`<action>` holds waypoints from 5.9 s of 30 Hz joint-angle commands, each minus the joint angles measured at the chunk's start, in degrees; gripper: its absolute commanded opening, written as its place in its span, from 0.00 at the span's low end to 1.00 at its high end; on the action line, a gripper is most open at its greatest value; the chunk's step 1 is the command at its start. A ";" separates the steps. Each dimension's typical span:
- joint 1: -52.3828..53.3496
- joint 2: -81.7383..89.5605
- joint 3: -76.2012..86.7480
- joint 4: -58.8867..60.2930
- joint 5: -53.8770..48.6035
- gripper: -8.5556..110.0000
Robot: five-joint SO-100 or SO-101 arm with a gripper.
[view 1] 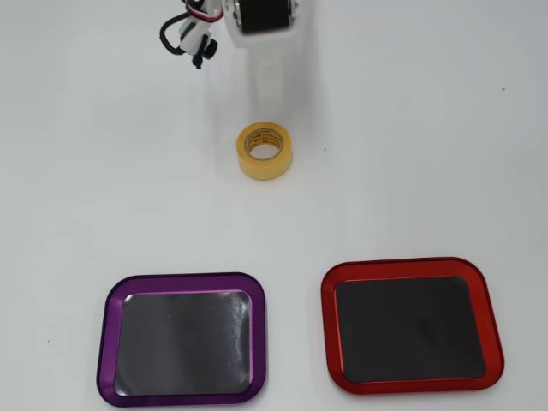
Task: Grasp a tape and put it in the right purple dish.
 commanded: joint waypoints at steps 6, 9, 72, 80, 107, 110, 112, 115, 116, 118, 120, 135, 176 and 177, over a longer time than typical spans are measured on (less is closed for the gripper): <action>-4.31 -3.25 -1.14 -8.26 4.13 0.20; -4.04 -6.24 -1.14 -8.61 3.96 0.20; 7.56 -15.03 4.39 -20.04 -0.09 0.20; 7.21 -15.82 4.22 -20.30 0.18 0.13; -0.53 25.31 12.92 -52.82 -0.97 0.07; -0.53 18.54 12.92 -58.62 -5.10 0.07; 0.09 11.43 9.05 -59.94 -5.80 0.07; 0.18 -1.14 0.00 -59.68 -5.80 0.07; 0.53 -5.19 -3.16 -59.68 -5.89 0.07; 2.55 -12.83 -9.23 -59.59 -5.71 0.07; 4.13 -19.25 -14.50 -59.50 -5.63 0.07; 8.61 -37.62 -34.19 -51.86 -5.89 0.07; 8.70 -3.34 -31.38 -13.18 3.69 0.19; 8.53 0.18 -29.97 -11.34 6.33 0.19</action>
